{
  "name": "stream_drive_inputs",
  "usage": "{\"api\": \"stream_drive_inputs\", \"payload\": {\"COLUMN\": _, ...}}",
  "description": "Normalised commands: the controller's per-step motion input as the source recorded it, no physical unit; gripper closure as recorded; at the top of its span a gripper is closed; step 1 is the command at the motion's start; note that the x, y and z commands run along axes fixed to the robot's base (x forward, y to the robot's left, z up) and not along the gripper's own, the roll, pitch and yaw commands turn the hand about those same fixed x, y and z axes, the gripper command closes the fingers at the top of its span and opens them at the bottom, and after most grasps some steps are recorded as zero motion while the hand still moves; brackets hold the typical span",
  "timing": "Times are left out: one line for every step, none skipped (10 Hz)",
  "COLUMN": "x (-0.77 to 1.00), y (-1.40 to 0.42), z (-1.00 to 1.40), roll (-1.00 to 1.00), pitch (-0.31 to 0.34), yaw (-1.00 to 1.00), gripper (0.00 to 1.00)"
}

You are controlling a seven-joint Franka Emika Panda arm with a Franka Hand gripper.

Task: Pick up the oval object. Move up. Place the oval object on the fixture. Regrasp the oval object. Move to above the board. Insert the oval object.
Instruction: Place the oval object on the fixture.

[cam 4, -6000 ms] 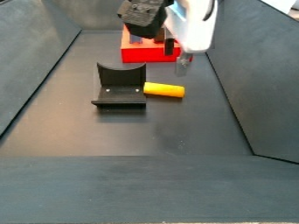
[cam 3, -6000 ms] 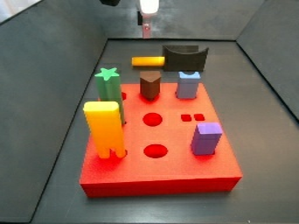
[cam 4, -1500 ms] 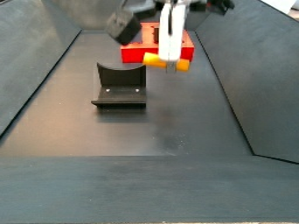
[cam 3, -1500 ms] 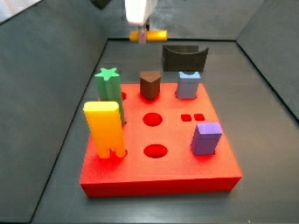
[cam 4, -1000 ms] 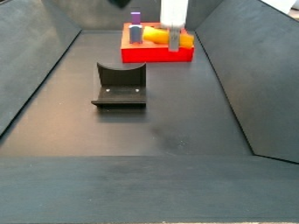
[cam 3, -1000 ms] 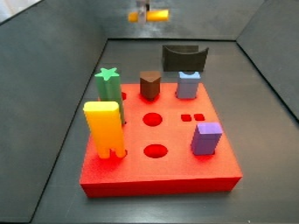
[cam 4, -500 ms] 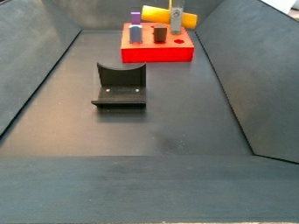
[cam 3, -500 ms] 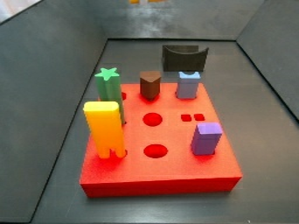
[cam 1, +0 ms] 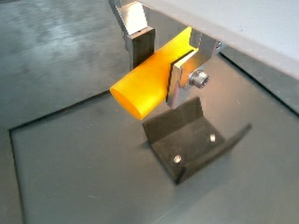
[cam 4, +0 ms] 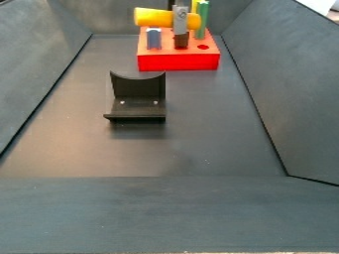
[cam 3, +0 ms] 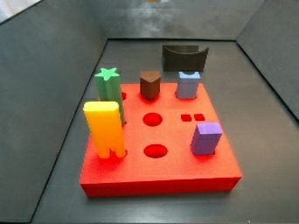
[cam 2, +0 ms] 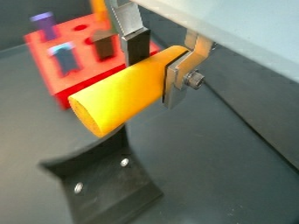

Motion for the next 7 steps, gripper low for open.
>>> {"api": "stream_drive_inputs", "payload": {"x": 1.0, "y": 0.08, "z": 0.0, "roll": -0.04, "pitch": 0.012, "yaw": 1.0, "gripper": 1.0}}
{"api": "stream_drive_inputs", "payload": {"x": 1.0, "y": 0.07, "z": 0.0, "roll": -0.05, "pitch": 0.019, "yaw": 1.0, "gripper": 1.0}}
{"api": "stream_drive_inputs", "payload": {"x": 1.0, "y": 0.06, "z": -0.01, "roll": -0.05, "pitch": 0.022, "yaw": 1.0, "gripper": 1.0}}
{"api": "stream_drive_inputs", "payload": {"x": 1.0, "y": 0.05, "z": -0.01, "roll": -0.06, "pitch": 0.03, "yaw": 1.0, "gripper": 1.0}}
{"api": "stream_drive_inputs", "payload": {"x": 0.91, "y": 0.04, "z": -0.01, "roll": -0.07, "pitch": 0.037, "yaw": 1.0, "gripper": 1.0}}
{"api": "stream_drive_inputs", "payload": {"x": 0.78, "y": 0.02, "z": -0.01, "roll": -0.08, "pitch": 0.047, "yaw": 1.0, "gripper": 1.0}}
{"api": "stream_drive_inputs", "payload": {"x": 0.68, "y": 0.01, "z": -0.01, "roll": -0.08, "pitch": 0.055, "yaw": 1.0, "gripper": 1.0}}
